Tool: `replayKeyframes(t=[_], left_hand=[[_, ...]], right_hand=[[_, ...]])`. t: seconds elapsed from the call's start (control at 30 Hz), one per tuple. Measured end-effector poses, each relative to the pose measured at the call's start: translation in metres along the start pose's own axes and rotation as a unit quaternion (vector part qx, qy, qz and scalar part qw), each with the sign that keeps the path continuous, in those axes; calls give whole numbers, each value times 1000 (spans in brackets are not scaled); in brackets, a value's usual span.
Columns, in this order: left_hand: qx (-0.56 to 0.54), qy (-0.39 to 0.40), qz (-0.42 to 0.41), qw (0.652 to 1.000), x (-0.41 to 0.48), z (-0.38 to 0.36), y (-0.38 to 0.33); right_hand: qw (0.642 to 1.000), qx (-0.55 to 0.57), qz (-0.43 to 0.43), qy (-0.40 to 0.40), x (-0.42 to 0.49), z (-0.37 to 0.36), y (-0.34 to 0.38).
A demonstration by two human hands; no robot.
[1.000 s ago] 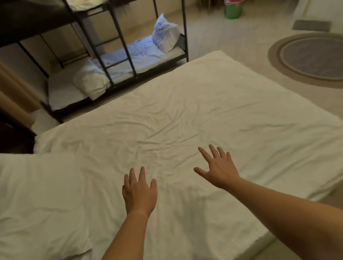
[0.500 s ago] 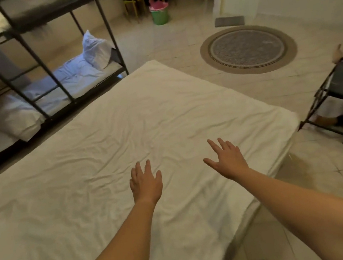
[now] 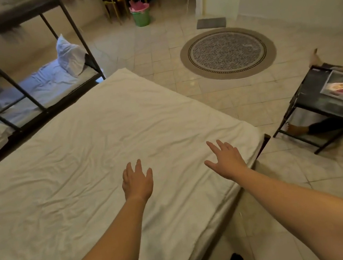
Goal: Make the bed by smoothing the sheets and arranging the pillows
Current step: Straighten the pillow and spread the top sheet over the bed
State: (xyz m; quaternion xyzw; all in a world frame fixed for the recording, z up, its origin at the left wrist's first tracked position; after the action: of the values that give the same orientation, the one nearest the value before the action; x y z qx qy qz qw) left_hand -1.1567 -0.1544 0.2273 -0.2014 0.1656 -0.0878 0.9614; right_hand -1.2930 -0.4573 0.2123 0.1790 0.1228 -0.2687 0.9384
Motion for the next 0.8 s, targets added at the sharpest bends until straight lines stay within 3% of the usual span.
replayKeyframes(t=[0.33, 0.8], left_hand=[[9, 13, 6, 1000, 82, -43, -92], [3, 61, 5, 998, 218, -88, -185]], right_hand=[[999, 25, -27, 24, 80, 21, -96], [994, 41, -81, 66, 197, 47, -162]])
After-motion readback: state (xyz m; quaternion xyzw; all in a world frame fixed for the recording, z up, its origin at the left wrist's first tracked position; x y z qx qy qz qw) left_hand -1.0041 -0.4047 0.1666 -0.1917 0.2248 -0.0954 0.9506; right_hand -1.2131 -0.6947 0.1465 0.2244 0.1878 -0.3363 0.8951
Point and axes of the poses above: each hand's wrist, its own x-axis towards the middle knuckle, its own z-axis out of the back of the hand, y = z × x, the point moved 7 cm from there along x, towards the middle knuckle, and after that the axes turned 2 degrees about -z, right-handed, at the moved point
